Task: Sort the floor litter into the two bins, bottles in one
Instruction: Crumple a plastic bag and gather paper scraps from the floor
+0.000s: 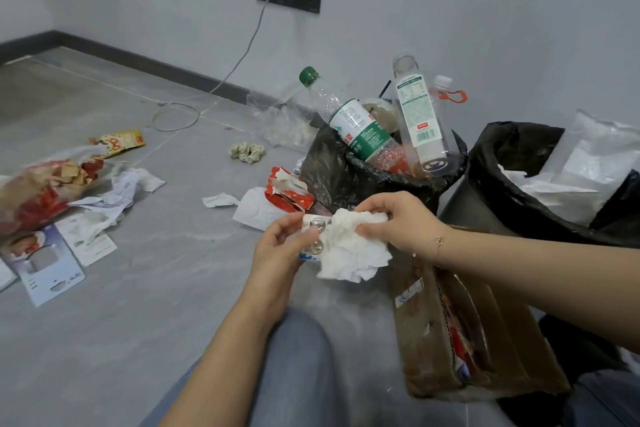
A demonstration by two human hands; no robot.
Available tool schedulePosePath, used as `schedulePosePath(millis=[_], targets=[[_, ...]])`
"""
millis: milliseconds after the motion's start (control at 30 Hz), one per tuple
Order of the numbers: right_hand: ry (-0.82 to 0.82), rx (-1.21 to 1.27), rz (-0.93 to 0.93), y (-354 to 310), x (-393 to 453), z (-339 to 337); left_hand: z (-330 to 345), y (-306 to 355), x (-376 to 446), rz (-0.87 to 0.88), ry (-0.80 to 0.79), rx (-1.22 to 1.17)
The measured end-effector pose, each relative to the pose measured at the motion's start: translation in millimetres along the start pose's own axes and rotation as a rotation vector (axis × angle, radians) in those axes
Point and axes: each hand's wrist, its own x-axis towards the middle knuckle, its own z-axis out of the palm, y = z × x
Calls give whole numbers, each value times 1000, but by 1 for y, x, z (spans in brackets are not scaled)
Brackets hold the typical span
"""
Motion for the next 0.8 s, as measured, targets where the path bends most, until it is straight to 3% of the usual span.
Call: schedulePosePath(millis=[100, 233, 300, 367, 500, 800], targets=[[1, -79, -25, 1, 9, -5, -13, 11, 36, 70, 175, 125], [-39, -106, -29, 12, 18, -3, -30, 13, 105, 176, 480, 621], [-61, -108, -31, 17, 21, 0, -33, 18, 134, 174, 517, 902], [-96, -104, -43, 21, 24, 4, -34, 23, 158, 40, 495, 1051], [-133, -76, -64, 26, 28, 7, -38, 11, 184, -183, 402, 1102], [-69, -76, -108, 19, 23, 4, -34, -13, 141, 22, 449, 867]])
